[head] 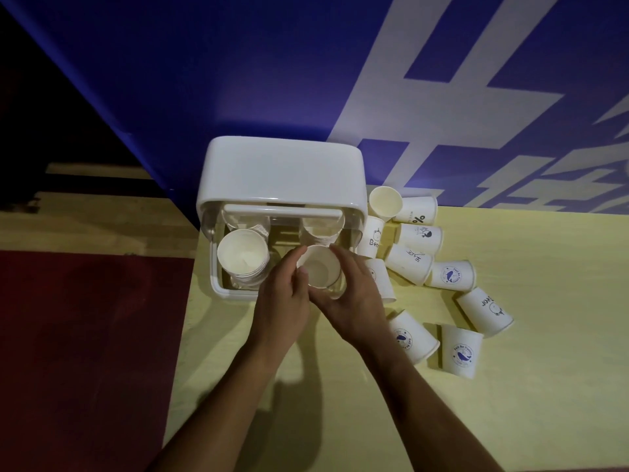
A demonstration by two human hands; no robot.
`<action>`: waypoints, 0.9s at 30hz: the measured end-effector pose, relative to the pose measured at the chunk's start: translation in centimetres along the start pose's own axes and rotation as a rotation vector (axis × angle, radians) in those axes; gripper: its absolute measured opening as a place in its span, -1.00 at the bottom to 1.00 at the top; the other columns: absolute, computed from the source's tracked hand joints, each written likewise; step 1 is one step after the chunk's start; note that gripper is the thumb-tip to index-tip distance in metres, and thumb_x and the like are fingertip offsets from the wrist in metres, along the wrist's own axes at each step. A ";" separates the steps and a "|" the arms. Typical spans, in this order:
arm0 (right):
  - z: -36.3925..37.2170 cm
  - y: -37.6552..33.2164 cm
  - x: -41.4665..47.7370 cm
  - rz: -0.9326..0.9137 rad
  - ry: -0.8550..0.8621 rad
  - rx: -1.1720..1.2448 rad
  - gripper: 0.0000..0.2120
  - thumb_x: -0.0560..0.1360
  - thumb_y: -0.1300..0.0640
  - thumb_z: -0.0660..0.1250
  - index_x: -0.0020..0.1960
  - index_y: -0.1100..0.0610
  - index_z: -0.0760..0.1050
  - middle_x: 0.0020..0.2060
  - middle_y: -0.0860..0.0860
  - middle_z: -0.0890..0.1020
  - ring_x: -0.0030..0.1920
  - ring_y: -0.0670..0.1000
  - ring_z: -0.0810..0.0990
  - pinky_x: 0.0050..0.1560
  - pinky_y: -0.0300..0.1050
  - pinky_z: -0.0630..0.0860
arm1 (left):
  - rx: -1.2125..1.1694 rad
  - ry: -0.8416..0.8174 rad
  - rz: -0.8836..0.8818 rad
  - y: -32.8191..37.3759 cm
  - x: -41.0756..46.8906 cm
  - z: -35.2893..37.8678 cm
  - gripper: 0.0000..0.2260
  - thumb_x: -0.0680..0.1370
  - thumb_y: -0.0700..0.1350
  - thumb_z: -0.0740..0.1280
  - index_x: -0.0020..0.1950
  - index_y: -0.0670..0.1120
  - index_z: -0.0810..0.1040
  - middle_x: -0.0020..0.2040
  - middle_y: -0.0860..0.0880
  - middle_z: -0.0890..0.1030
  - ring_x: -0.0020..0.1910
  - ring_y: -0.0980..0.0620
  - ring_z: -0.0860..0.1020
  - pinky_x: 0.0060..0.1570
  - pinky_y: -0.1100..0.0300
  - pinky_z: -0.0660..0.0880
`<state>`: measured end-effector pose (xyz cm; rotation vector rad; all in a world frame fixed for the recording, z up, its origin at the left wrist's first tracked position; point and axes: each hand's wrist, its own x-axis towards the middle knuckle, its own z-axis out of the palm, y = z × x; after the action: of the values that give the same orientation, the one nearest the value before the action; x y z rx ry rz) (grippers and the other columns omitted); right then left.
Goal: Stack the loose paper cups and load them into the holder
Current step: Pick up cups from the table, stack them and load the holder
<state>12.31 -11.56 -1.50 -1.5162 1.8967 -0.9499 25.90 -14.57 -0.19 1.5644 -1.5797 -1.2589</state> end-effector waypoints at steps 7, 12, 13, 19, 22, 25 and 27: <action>1.0 1.3 -0.4 0.063 -0.022 -0.085 -0.27 0.49 -0.31 0.42 0.55 -0.02 0.34 0.41 -0.08 0.53 0.39 -0.07 0.48 0.32 0.11 0.50 | 0.079 0.000 0.027 -1.3 0.6 0.4 -0.62 0.72 -0.19 0.16 0.49 0.13 0.47 0.39 0.11 0.56 0.29 0.16 0.54 0.05 0.54 0.44; 1.1 1.3 -0.4 0.099 -0.015 -0.119 -0.28 0.47 -0.30 0.45 0.53 -0.09 0.35 0.38 -0.12 0.55 0.35 -0.07 0.51 0.28 0.13 0.52 | 0.092 -0.019 0.029 -1.9 0.9 0.5 -0.61 0.71 -0.20 0.19 0.48 0.14 0.47 0.35 0.13 0.57 0.26 0.16 0.56 0.02 0.57 0.42; 1.1 1.2 -0.3 0.107 -0.014 -0.117 -0.28 0.46 -0.30 0.46 0.53 -0.10 0.35 0.37 -0.12 0.55 0.34 -0.07 0.52 0.27 0.13 0.53 | 0.094 -0.021 0.029 -2.0 0.9 0.5 -0.61 0.70 -0.20 0.19 0.47 0.14 0.48 0.34 0.13 0.58 0.24 0.15 0.56 0.01 0.56 0.41; 0.3 0.8 -0.6 0.093 -0.013 -0.110 -0.21 0.44 -0.35 0.44 0.55 -0.03 0.36 0.39 -0.06 0.54 0.36 -0.04 0.50 0.32 0.05 0.52 | 0.114 -0.023 0.068 -1.6 0.8 0.1 -0.63 0.70 -0.17 0.23 0.49 0.10 0.46 0.32 0.10 0.60 0.24 0.12 0.58 0.06 0.43 0.46; -1.9 0.6 -1.7 0.130 0.040 -0.081 -0.26 0.49 -0.28 0.44 0.55 0.01 0.36 0.40 -0.07 0.53 0.38 -0.10 0.47 0.38 -0.13 0.47 | 0.136 0.011 0.133 -0.2 -1.2 -0.8 -0.65 0.70 -0.11 0.25 0.48 0.12 0.46 0.31 0.19 0.56 0.22 0.34 0.50 0.11 0.52 0.39; -5.7 1.0 -2.9 0.152 0.166 -0.054 -0.44 0.53 -0.10 0.48 0.47 0.02 0.47 0.30 -0.12 0.58 0.28 -0.27 0.45 0.28 -0.50 0.31 | 0.180 0.040 0.257 2.2 -3.5 -0.3 -0.71 0.66 -0.10 0.30 0.39 0.04 0.54 0.27 0.12 0.60 0.15 0.33 0.48 0.04 0.60 0.35; -8.5 1.7 -3.3 0.220 0.239 -0.038 -0.50 0.54 -0.06 0.48 0.44 -0.01 0.51 0.31 -0.12 0.60 0.29 -0.24 0.48 0.30 -0.38 0.38 | 0.198 -0.013 0.340 4.6 -3.9 1.3 -0.73 0.65 -0.06 0.30 0.36 0.06 0.54 0.26 0.16 0.59 0.18 0.28 0.49 0.05 0.54 0.38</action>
<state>5.56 -6.49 2.34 -1.2257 2.2080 -1.0354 23.37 -11.14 4.23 1.3270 -1.9301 -0.9522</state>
